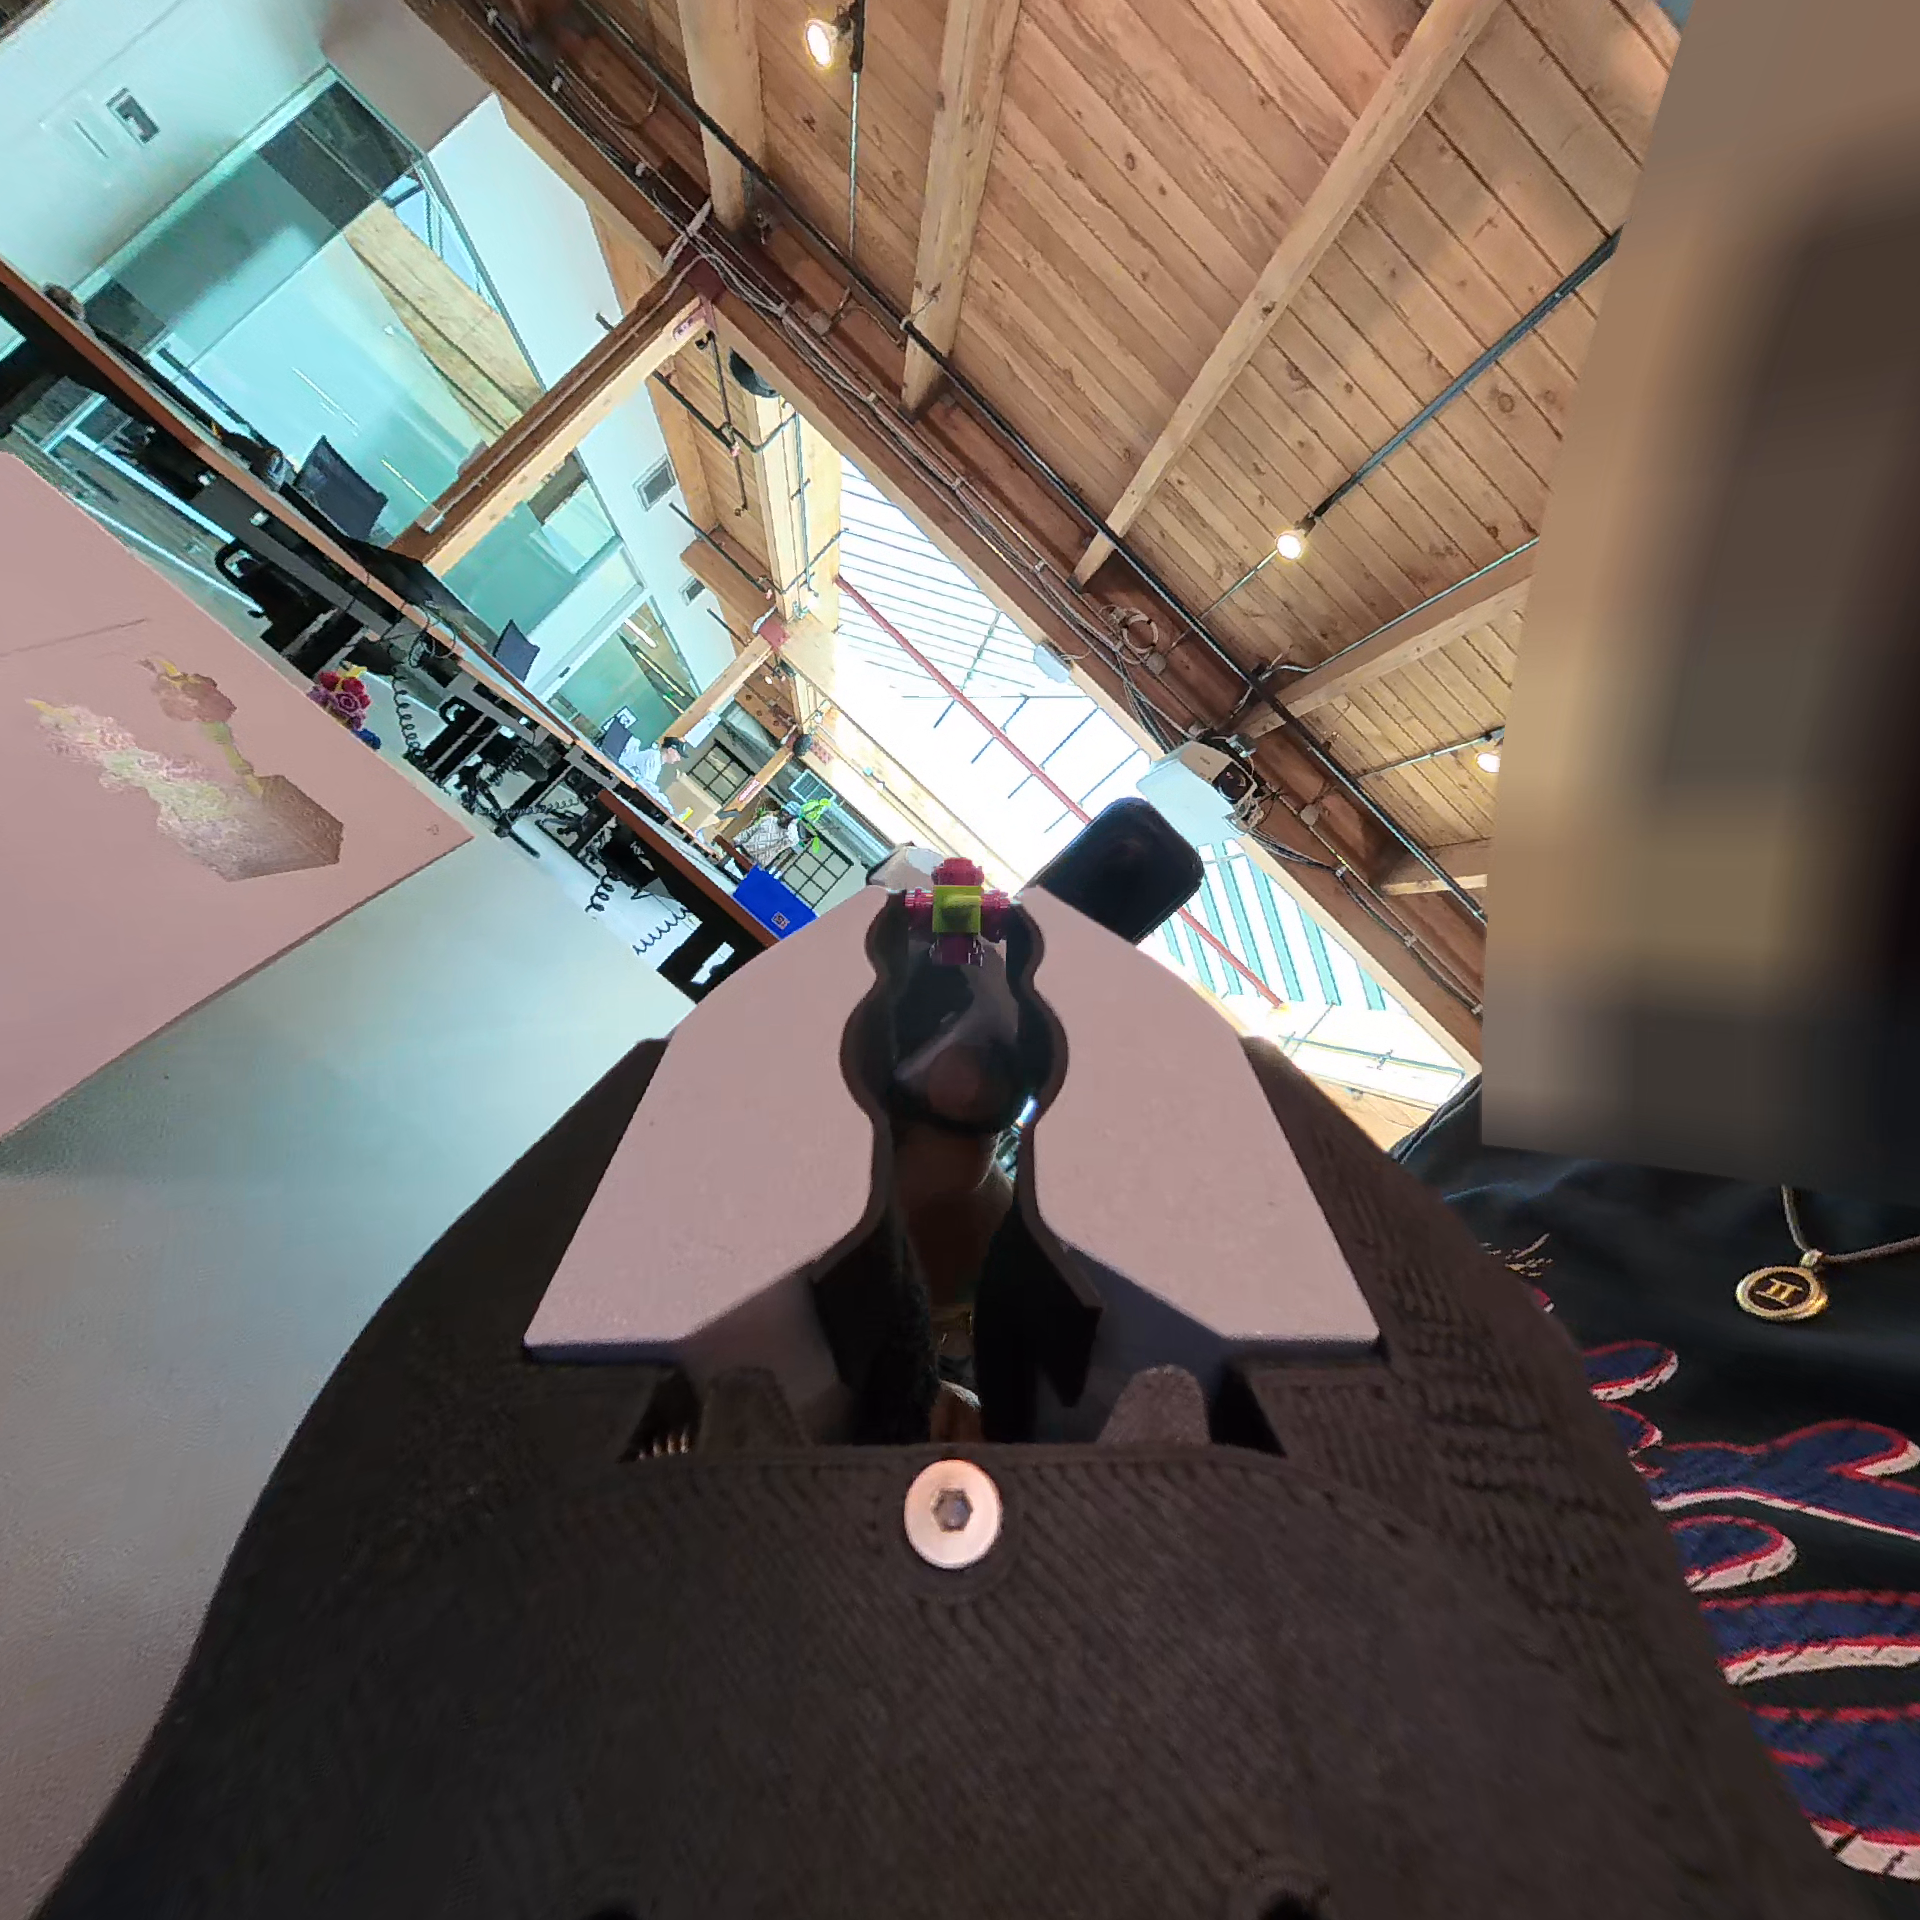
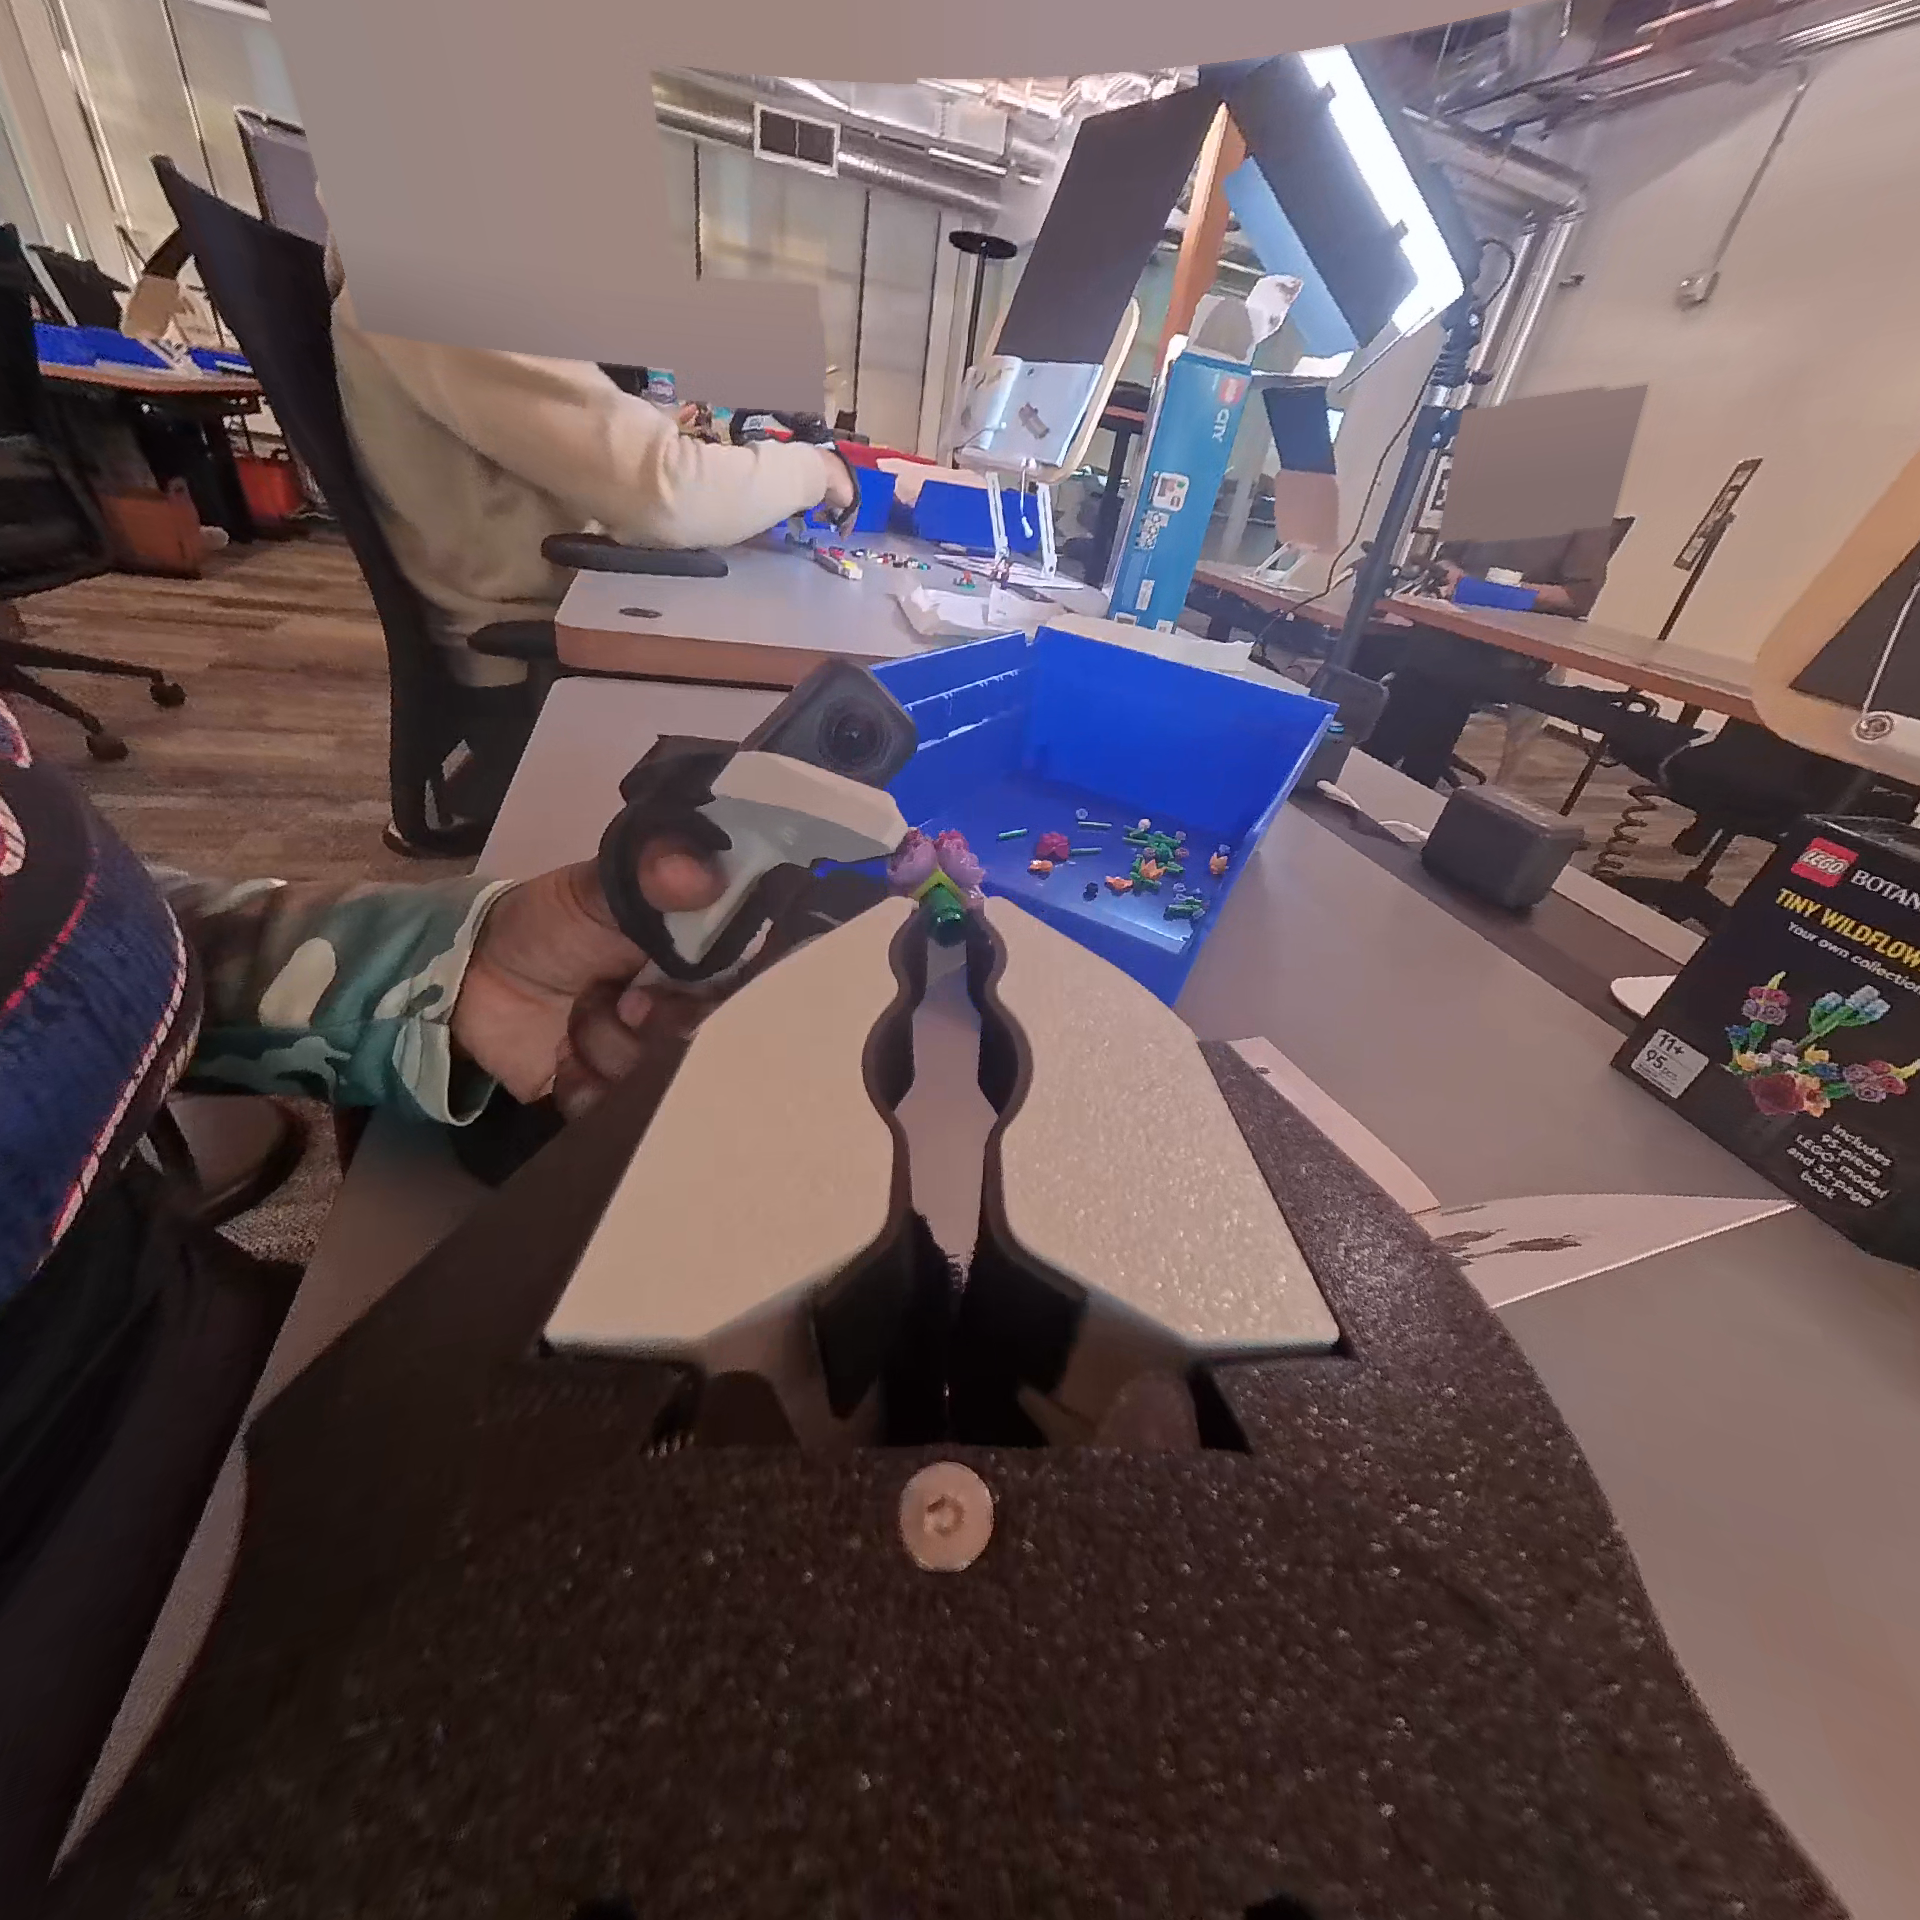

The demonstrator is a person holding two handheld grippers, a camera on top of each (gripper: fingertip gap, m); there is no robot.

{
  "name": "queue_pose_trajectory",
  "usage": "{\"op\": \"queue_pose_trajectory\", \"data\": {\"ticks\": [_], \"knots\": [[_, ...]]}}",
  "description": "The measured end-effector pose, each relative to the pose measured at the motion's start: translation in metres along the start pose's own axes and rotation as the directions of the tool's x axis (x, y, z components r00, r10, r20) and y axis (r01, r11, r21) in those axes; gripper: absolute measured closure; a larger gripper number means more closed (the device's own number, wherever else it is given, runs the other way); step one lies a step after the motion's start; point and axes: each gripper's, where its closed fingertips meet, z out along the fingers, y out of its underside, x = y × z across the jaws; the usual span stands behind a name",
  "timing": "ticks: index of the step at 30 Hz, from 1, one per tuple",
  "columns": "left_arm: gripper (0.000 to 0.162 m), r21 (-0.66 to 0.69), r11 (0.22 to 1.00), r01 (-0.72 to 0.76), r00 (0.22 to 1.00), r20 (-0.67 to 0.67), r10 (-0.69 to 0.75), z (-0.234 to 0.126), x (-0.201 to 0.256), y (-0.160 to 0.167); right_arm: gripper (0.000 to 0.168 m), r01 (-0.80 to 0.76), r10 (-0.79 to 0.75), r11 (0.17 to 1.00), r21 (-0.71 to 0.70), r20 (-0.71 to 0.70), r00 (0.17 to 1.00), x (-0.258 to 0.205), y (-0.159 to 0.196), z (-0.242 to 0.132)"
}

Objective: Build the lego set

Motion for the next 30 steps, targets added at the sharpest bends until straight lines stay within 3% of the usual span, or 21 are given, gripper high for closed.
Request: {"op": "queue_pose_trajectory", "data": {"ticks": [12, 22, 30], "knots": [[0.144, -0.028, 1.0, -0.012, 0.998, 0.06, 0.014, 0.0023, -0.0076, 0.0042, 0.161, 0.143, -0.148, 0.987, -0.077, -0.056, 0.987, 0.0043, 0.0055, -0.003], [0.144, -0.015, 0.994, 0.112, 0.993, -0.043, -0.113, -0.0003, -0.0004, -0.0006, 0.161, 0.171, -0.17, 0.985, 0.033, -0.043, 0.985, 0.0003, -0.0028, 0.0036], [0.144, -0.023, 0.989, 0.144, 0.987, -0.062, -0.146, -0.0021, 0.0, -0.0015, 0.161, 0.325, -0.326, 0.945, -0.025, -0.029, 0.945, -0.0007, -0.0024, 0.0057]]}}
